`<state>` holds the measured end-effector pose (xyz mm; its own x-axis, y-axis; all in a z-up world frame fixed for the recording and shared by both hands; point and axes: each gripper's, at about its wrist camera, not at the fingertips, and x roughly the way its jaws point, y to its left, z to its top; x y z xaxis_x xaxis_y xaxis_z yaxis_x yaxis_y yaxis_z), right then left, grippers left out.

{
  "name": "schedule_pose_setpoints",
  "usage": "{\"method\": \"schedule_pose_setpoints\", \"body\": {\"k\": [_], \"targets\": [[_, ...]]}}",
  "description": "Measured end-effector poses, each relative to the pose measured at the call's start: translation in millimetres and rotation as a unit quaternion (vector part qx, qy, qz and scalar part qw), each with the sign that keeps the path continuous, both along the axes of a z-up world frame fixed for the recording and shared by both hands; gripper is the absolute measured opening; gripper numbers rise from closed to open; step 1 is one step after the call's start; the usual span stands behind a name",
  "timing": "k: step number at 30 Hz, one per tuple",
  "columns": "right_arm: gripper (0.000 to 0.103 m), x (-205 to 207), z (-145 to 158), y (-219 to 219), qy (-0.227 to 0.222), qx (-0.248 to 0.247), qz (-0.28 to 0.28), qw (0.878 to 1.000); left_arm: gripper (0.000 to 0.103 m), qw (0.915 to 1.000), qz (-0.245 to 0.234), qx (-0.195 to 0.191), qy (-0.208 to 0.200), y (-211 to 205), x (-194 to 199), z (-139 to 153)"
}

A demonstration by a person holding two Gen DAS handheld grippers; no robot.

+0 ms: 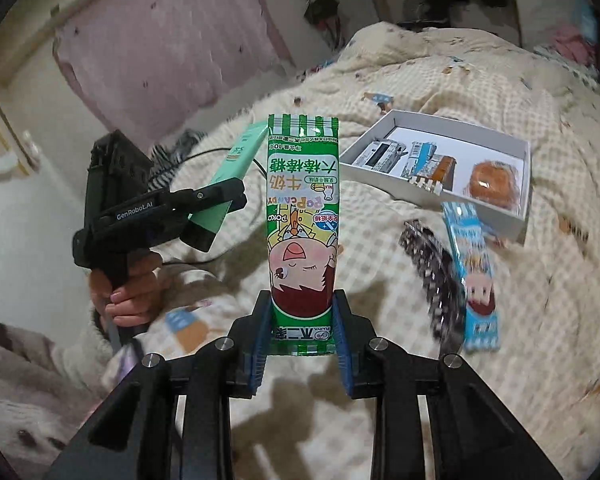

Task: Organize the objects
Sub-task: 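Carry the held tube and snack stick over the white box with both tools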

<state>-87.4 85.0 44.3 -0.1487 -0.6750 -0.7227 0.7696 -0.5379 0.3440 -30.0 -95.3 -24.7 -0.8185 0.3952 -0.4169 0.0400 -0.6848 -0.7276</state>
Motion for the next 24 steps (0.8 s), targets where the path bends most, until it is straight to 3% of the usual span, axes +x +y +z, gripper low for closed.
{"method": "schedule_pose_setpoints", "body": {"k": [4,9,15,18,21,24], "targets": [[0.03,10,0,14,0.0,-0.037,-0.015,0.999,0.04,0.9991,-0.03,-0.013,0.025,10,4,16],[0.03,5,-10,28,-0.028,-0.08,-0.039,0.996,0.04,0.9982,-0.031,-0.034,0.039,17,6,23],[0.03,-12,-20,43,-0.066,-0.108,-0.071,0.989,0.04,0.9975,0.018,-0.061,0.029,9,7,23],[0.03,-11,-22,46,-0.07,-0.109,-0.075,0.989,0.04,0.9982,0.016,-0.052,0.023,6,5,18],[0.03,-9,-24,46,-0.071,-0.104,-0.076,0.989,0.04,0.9974,0.022,-0.068,0.006,9,1,15],[0.03,-4,-23,45,-0.066,-0.096,-0.072,0.991,0.04,0.9993,-0.015,-0.032,0.01,10,-3,8]]}}
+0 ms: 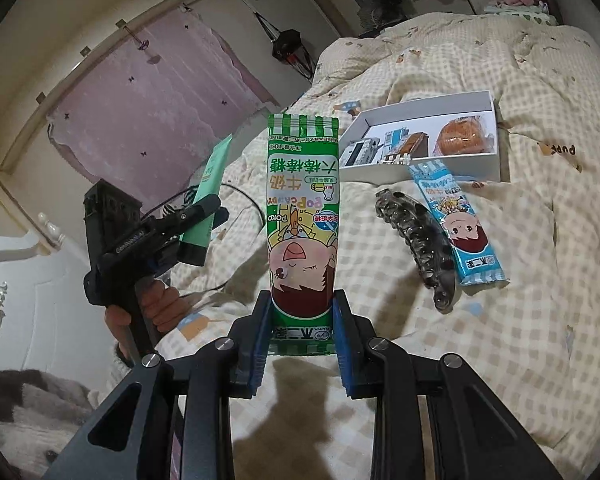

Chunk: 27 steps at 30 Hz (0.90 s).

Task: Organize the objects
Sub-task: 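Carry the held tube and snack stick over the white box with both tools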

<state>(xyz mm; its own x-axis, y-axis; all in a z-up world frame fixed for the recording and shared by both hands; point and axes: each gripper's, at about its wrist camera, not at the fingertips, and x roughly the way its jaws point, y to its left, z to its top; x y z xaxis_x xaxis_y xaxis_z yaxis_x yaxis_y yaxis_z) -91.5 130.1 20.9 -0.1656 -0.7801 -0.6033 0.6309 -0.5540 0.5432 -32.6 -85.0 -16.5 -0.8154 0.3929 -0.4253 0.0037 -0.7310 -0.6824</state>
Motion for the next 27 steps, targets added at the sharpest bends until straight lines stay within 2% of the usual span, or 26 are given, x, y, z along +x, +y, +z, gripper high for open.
{"method": "schedule_pose_setpoints", "body": {"k": [2,7,10,16,18,21,25,27], "targets": [[0.03,2,0,-2,0.002,0.004,0.003,1.0,0.04,1.0,0.001,0.003,-0.009,1,-2,-1],[0.03,3,-3,-3,0.001,0.009,0.004,1.0,0.04,0.9976,-0.008,-0.059,-0.033,14,-7,2],[0.03,2,-5,-1,-0.002,0.008,0.002,1.0,0.04,0.9958,-0.009,-0.077,-0.05,20,-10,2],[0.03,2,-5,1,-0.006,0.005,-0.002,1.0,0.04,0.995,-0.009,-0.061,-0.079,14,-16,-9],[0.03,1,-5,1,-0.008,0.004,-0.001,1.0,0.04,0.9962,-0.011,-0.046,-0.073,11,-17,-9],[0.03,-2,-5,-1,-0.008,0.008,0.003,1.0,0.04,0.9974,-0.022,-0.042,-0.055,8,-23,1],[0.03,-18,0,-7,-0.006,0.009,-0.001,1.0,0.04,0.9964,-0.028,-0.066,-0.046,9,-44,23],[0.03,-29,6,-11,-0.002,0.004,-0.004,1.0,0.04,0.997,-0.031,-0.058,-0.041,7,-57,33]]}}
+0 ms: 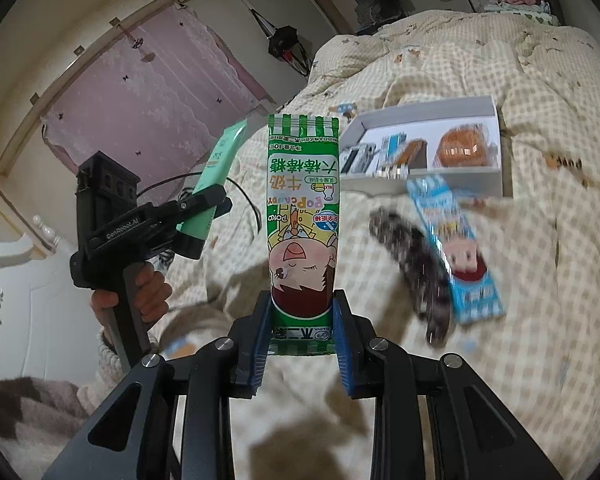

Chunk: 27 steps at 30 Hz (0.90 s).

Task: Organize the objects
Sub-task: 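Carry the held tube and snack stick over the white box with both tools, then lower the tube and snack stick into the box and open both tools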

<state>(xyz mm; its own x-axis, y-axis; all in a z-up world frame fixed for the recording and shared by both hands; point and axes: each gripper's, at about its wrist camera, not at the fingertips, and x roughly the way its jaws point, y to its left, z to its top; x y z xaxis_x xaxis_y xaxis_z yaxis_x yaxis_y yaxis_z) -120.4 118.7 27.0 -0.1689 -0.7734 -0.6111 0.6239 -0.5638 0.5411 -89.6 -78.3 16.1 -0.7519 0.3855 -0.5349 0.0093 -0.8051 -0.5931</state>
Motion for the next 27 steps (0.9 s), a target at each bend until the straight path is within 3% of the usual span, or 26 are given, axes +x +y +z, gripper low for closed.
{"method": "schedule_pose_setpoints", "body": {"k": [5,10,14,17,21,23,27], "targets": [[0.03,-27,22,-11,0.04,-0.028,-0.02,0.999,0.04,0.9991,0.023,-0.015,0.032,3,-32,27],[0.03,-50,44,-26,0.182,-0.017,-0.087,0.979,0.04,0.9938,0.035,-0.015,0.104,13,-70,32],[0.03,-71,33,-41,0.237,-0.011,-0.114,0.965,0.04,0.9954,0.048,-0.046,0.069,21,-112,13],[0.03,-98,11,-52,0.211,0.026,-0.139,0.967,0.04,0.9965,0.042,-0.065,0.032,25,-133,-10],[0.03,-124,-25,-56,0.147,0.062,-0.165,0.973,0.04,0.9964,0.066,-0.048,-0.023,21,-147,-53],[0.03,-130,-38,-60,0.126,0.083,-0.169,0.974,0.04,0.9946,0.071,-0.059,-0.047,26,-146,-70],[0.03,-128,-47,-67,0.123,0.118,-0.164,0.972,0.04,0.9937,0.064,-0.071,-0.059,31,-143,-79]]}}
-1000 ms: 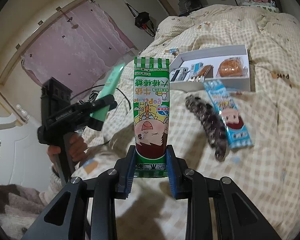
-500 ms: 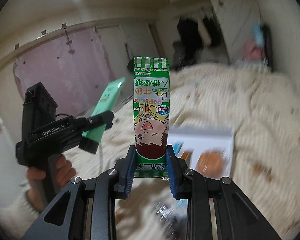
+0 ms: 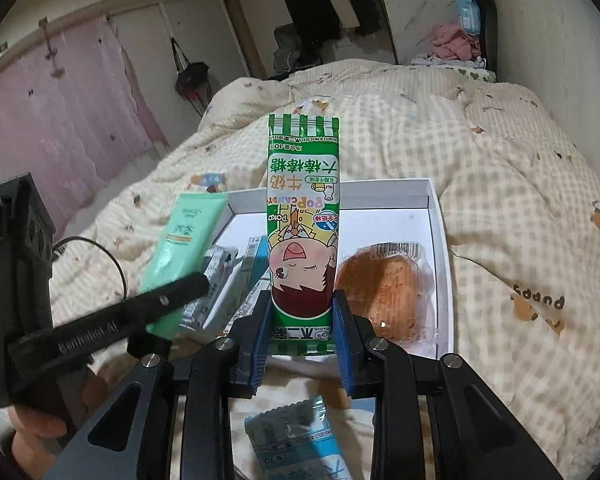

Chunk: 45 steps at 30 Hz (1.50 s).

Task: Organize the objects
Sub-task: 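Lower the tube and snack stick into the box and open both tools, then withdraw both tools and move the left tool over the black hair clip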

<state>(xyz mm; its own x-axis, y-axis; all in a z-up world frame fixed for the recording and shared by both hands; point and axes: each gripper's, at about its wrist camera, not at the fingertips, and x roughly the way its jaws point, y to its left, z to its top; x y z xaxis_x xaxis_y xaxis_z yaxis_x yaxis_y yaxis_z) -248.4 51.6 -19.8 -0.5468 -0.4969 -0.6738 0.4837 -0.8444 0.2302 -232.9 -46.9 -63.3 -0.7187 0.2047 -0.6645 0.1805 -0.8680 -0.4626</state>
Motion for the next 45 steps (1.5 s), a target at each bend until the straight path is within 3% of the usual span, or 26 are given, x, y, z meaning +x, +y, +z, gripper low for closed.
{"method": "schedule_pose_setpoints", "body": {"k": [5,11,12,13,14,15,17,21,30,32,34,39,45], "targets": [[0.03,2,-4,-8,0.004,0.029,0.008,1.0,0.04,0.9998,0.005,-0.009,0.017,-1,-6,8],[0.031,-13,-6,-18,-0.014,0.039,0.006,0.999,0.041,0.9989,0.001,-0.046,-0.007,6,-29,11],[0.032,-15,-8,-19,-0.02,0.043,0.007,0.999,0.046,0.9984,0.006,-0.055,-0.014,6,-28,11],[0.043,-15,-9,-19,-0.022,0.046,0.006,0.999,0.061,0.9974,0.015,-0.067,-0.02,7,-26,12],[0.067,-15,-7,-18,-0.018,0.045,0.002,0.999,0.069,0.9974,0.017,-0.069,-0.016,7,-23,14],[0.073,-13,-5,-17,-0.013,0.04,0.002,0.999,0.077,0.9977,0.019,-0.065,-0.003,6,-18,17],[0.074,-4,7,-11,0.017,0.015,0.007,1.0,0.079,0.9984,0.021,-0.048,0.022,3,-9,25],[0.074,9,31,-2,0.05,-0.007,0.024,0.998,0.079,0.999,0.007,-0.035,0.026,0,-1,44],[0.074,41,78,25,0.074,-0.042,0.065,0.994,0.084,0.9906,-0.029,-0.092,0.097,18,52,115],[0.074,51,85,30,0.078,-0.044,0.077,0.993,0.084,0.9876,-0.061,-0.099,0.106,26,63,127],[0.074,65,92,41,0.084,-0.06,0.092,0.99,0.085,0.985,-0.093,-0.095,0.11,31,72,131],[0.074,86,92,64,0.076,-0.08,0.1,0.989,0.086,0.9857,-0.117,-0.074,0.096,38,92,130],[0.074,115,52,90,0.057,-0.1,0.075,0.991,0.096,0.985,-0.121,-0.086,0.088,53,116,107]]}}
